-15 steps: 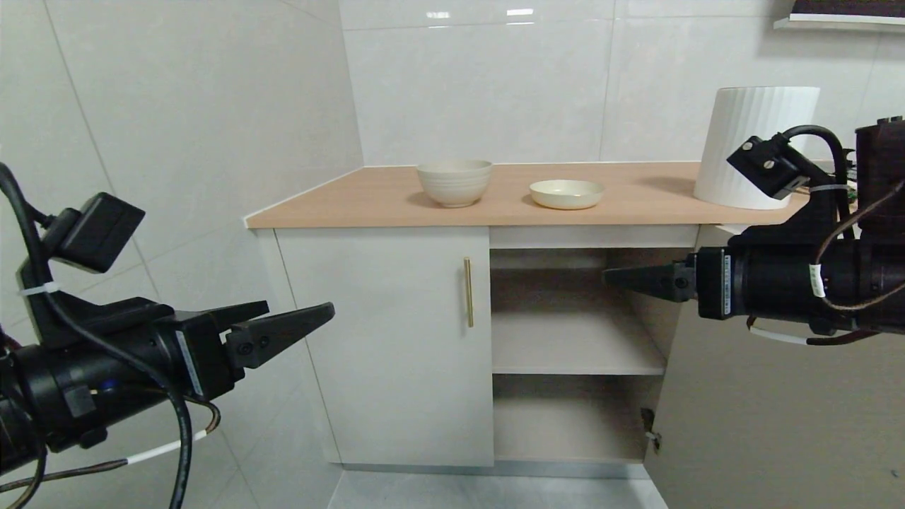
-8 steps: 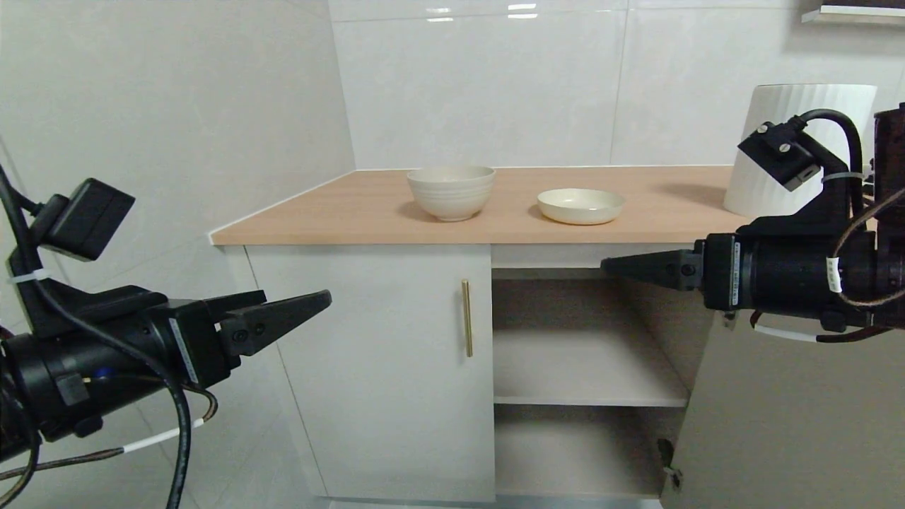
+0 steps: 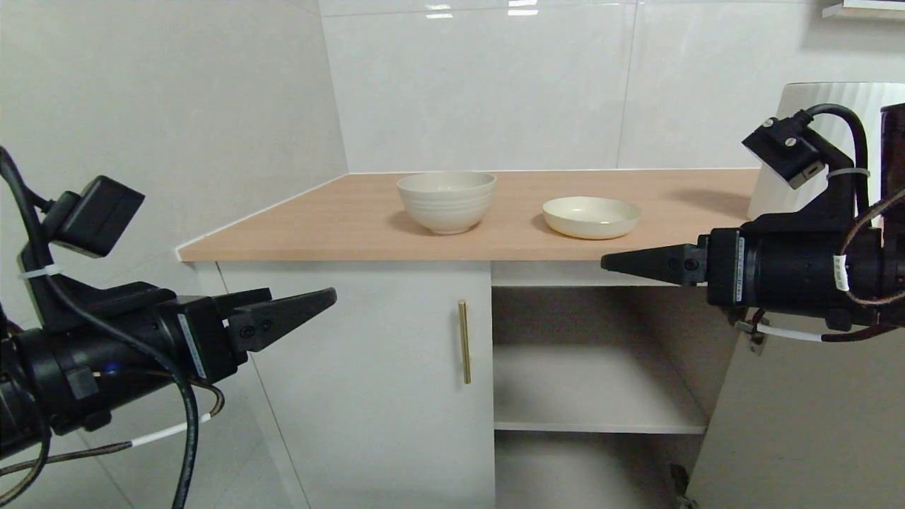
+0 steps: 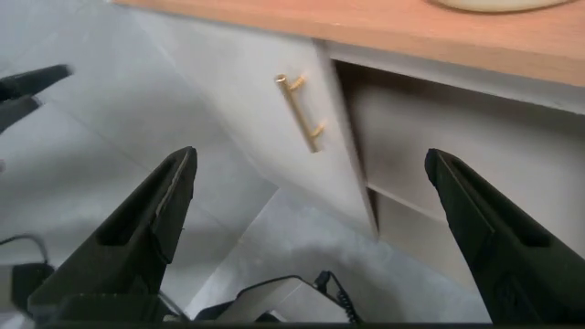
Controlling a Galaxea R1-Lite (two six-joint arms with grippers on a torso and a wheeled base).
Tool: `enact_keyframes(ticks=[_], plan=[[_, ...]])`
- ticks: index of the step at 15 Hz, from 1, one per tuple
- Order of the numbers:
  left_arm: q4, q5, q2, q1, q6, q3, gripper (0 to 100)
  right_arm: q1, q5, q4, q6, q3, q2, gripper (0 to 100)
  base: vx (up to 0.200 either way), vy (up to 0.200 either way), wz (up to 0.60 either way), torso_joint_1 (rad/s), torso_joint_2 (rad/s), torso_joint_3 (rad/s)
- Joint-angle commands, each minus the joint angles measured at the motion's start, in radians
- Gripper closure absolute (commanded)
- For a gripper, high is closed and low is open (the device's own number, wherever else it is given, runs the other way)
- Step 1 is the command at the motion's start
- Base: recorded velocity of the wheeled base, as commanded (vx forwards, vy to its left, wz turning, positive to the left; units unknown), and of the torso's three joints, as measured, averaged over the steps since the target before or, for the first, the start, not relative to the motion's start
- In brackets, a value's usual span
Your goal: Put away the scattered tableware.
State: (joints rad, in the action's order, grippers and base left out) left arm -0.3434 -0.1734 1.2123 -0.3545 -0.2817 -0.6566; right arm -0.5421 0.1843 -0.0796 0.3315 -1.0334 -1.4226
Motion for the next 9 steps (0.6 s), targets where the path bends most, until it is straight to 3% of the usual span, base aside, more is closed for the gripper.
enact_keyframes(ticks=[1,6,9], plan=[[0.000,0.000,0.004,0.000,-0.001,0.000,0,0.001,0.000,-0.002,0.001,0.003,0.005,0,0.000,0.000,0.00,0.000,0.00,0.000],[-0.003,-0.001,0.026,0.000,-0.001,-0.005,0,0.001,-0.002,-0.003,0.000,0.000,-0.012,0,0.000,0.000,0.00,0.005,-0.02,-0.013],[-0.002,-0.001,0.041,0.000,-0.001,-0.009,0,0.002,-0.002,-0.003,0.000,-0.002,-0.019,0,0.000,0.000,0.00,0.046,-0.22,-0.245]])
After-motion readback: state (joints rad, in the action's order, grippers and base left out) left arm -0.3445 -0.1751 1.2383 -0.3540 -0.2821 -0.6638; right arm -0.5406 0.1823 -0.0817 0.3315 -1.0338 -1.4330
